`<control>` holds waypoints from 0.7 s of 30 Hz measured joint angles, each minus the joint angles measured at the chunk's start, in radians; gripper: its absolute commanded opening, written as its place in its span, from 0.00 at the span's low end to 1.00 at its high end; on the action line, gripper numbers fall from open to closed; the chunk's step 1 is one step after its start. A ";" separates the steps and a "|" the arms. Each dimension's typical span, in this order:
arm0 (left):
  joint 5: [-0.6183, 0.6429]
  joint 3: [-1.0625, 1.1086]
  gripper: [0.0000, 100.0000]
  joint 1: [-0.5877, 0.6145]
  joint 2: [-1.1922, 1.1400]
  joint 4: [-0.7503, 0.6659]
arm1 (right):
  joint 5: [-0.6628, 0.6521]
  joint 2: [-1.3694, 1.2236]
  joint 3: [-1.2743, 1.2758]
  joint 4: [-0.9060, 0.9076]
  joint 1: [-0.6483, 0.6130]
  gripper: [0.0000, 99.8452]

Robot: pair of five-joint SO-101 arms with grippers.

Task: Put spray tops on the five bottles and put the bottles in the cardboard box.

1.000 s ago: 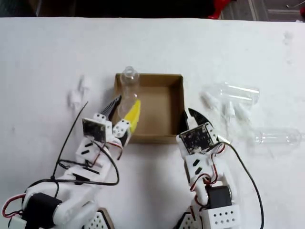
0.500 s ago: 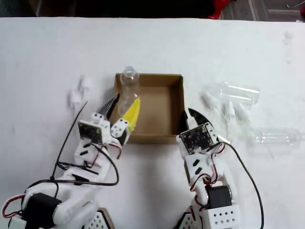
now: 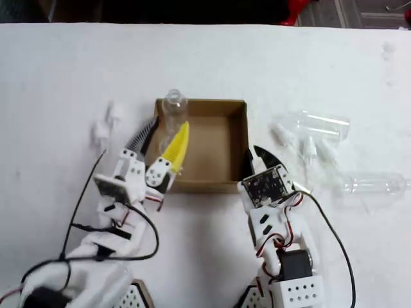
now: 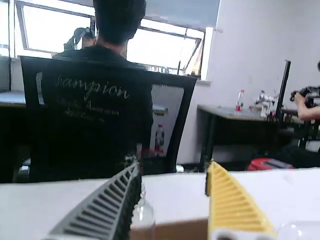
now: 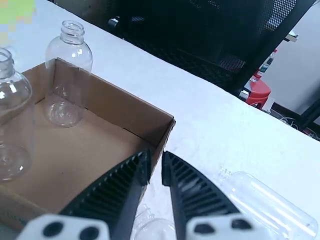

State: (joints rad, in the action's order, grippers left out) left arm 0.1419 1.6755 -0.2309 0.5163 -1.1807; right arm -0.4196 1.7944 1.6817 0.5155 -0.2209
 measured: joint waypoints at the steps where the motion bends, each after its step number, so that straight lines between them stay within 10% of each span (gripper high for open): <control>1: 0.000 0.000 0.13 0.000 0.051 0.017 | 0.000 0.000 0.000 0.000 0.000 0.03; 8: 0.006 -0.017 0.11 0.020 0.532 0.402 | 0.000 0.000 0.000 0.000 0.000 0.03; 17: 0.009 -0.390 0.10 0.051 1.183 1.479 | 0.000 0.000 0.000 0.000 0.000 0.03; 21: 0.009 -0.532 0.10 0.054 1.258 1.691 | 0.000 0.000 0.000 0.000 0.000 0.03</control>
State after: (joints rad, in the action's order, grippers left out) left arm 0.1511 1.1431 -0.1772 1.7745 0.5102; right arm -0.4196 1.7944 1.6817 0.5155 -0.2209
